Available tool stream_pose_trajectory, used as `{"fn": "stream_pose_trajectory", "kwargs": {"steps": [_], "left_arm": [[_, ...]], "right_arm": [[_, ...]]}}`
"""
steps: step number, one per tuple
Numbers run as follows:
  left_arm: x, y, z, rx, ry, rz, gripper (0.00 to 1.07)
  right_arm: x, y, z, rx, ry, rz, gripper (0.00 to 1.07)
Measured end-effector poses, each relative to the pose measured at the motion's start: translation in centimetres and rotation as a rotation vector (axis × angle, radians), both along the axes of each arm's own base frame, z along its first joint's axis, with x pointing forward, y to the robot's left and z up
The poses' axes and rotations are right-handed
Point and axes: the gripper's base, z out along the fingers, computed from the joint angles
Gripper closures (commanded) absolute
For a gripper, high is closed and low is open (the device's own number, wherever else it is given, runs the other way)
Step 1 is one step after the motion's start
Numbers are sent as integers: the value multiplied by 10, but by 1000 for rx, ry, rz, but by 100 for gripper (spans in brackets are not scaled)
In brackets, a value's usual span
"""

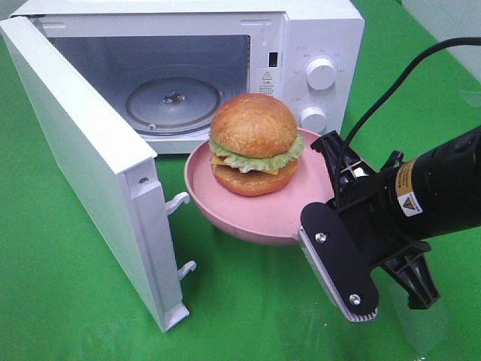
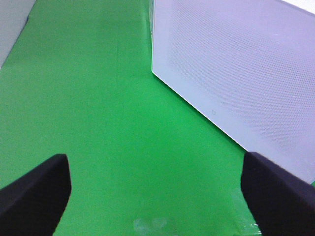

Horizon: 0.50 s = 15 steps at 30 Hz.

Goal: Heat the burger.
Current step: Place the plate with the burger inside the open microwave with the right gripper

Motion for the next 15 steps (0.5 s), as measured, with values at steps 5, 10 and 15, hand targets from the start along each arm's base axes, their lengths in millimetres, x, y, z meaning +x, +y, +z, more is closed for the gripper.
{"fn": "stream_pose_trajectory", "kwargs": {"steps": [5, 10, 15], "left_arm": [[0, 0, 0, 0, 0, 0, 18], [0, 0, 0, 0, 0, 0, 18], [0, 0, 0, 0, 0, 0, 18]], "right_arm": [[0, 2, 1, 9, -8, 31, 105], [-1, 4, 1, 33, -4, 42, 106], [-1, 5, 2, 26, -9, 60, 107]]}}
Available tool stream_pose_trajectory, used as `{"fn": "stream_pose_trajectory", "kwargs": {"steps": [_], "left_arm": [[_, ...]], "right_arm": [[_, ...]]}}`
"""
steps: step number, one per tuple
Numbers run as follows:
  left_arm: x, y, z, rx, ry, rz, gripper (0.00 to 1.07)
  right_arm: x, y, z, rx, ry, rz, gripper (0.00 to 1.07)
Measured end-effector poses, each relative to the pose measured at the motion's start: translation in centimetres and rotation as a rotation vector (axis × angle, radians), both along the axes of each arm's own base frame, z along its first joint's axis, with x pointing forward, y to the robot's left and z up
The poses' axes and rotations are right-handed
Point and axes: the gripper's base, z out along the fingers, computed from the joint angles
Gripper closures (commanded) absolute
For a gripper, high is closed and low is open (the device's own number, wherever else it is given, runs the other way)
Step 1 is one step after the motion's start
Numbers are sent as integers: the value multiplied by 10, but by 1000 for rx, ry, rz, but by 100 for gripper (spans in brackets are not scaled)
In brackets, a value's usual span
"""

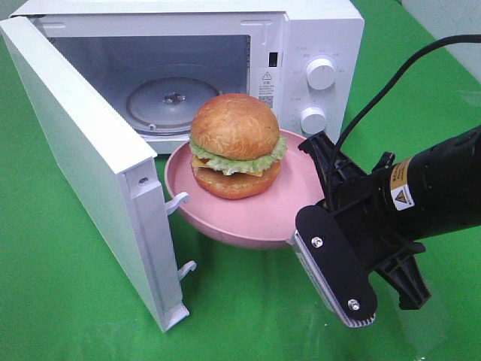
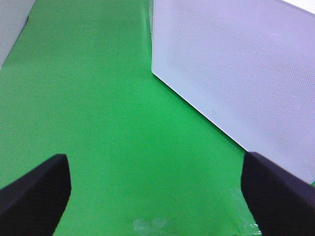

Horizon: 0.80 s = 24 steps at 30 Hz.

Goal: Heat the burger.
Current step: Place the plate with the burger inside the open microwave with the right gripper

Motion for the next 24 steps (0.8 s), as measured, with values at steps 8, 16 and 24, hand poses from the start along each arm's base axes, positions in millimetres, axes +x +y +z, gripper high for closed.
{"fn": "stream_pose_trajectory", "kwargs": {"steps": [8, 16, 24], "left_arm": [[0, 0, 0, 0, 0, 0, 18], [0, 0, 0, 0, 0, 0, 18], [0, 0, 0, 0, 0, 0, 18]], "right_arm": [[9, 7, 16, 5, -14, -6, 107], [13, 9, 24, -7, -35, 8, 107], [18, 13, 27, -52, -12, 15, 107]]}}
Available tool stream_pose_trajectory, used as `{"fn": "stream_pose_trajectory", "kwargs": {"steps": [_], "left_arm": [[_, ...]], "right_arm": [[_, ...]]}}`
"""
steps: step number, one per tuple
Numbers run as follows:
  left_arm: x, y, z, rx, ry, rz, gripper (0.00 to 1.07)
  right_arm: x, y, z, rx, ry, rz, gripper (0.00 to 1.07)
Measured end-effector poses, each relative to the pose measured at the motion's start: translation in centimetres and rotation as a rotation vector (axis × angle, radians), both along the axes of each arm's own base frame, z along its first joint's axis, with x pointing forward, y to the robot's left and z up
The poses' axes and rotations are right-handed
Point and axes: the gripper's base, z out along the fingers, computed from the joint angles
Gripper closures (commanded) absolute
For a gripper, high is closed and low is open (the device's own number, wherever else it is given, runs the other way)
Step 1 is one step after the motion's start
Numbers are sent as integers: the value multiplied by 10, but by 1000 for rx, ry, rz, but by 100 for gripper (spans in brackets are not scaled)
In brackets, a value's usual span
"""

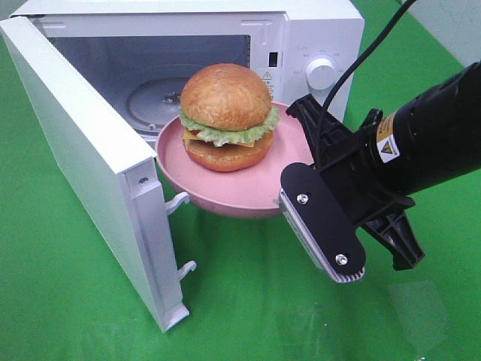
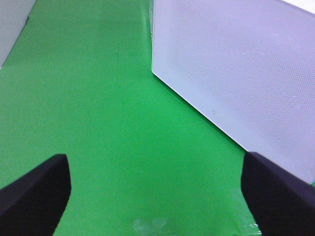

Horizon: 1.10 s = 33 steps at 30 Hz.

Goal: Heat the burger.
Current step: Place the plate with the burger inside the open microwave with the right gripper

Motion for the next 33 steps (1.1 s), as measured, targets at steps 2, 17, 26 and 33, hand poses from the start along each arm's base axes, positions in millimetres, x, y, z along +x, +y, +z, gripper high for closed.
{"fn": "stream_pose_trajectory", "kwargs": {"steps": [2, 17, 26, 33], "left_arm": [[0, 0, 0, 0, 0, 0, 18], [0, 0, 0, 0, 0, 0, 18], [0, 0, 0, 0, 0, 0, 18], [0, 0, 0, 0, 0, 0, 18]], "right_arm": [[2, 2, -1, -9, 7, 1, 107], [27, 28, -14, -10, 59, 16, 107], [46, 38, -15, 3, 48, 19, 107], [65, 37, -14, 16, 42, -12, 107]]}}
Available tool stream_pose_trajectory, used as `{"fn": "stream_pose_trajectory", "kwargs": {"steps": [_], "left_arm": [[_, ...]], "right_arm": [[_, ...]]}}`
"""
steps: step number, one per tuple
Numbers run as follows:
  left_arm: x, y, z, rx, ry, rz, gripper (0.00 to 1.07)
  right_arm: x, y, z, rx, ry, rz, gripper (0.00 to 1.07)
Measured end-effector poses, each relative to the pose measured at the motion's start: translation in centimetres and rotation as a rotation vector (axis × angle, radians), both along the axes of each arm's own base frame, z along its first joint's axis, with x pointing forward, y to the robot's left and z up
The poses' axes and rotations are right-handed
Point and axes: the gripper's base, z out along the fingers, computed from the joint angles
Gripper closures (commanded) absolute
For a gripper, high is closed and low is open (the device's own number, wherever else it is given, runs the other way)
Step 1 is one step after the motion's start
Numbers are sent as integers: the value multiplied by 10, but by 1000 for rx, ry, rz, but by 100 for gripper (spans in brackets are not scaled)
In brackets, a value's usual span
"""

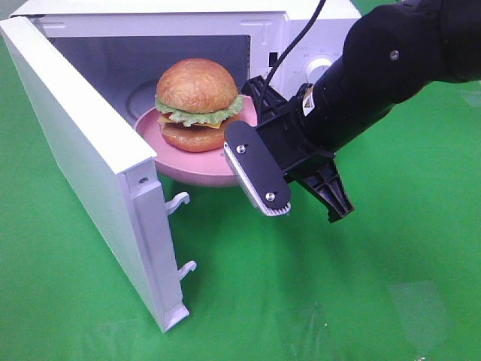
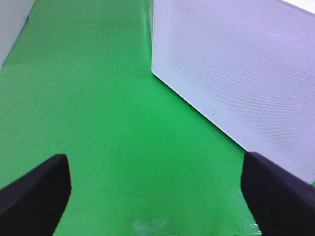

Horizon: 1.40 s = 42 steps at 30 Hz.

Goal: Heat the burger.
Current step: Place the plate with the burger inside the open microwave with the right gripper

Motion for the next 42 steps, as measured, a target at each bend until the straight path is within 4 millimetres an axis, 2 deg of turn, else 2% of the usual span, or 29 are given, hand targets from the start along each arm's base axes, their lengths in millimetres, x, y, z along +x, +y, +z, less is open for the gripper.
{"fn": "stream_pose_trajectory", "kwargs": {"steps": [20, 28, 42], "left_arm": [[0, 0, 0, 0, 0, 0, 18], [0, 0, 0, 0, 0, 0, 18], [0, 0, 0, 0, 0, 0, 18]], "right_arm": [[32, 25, 2, 25, -20, -15, 107], [37, 29, 5, 20, -36, -8, 107], [58, 44, -9, 5, -36, -8, 107]]}}
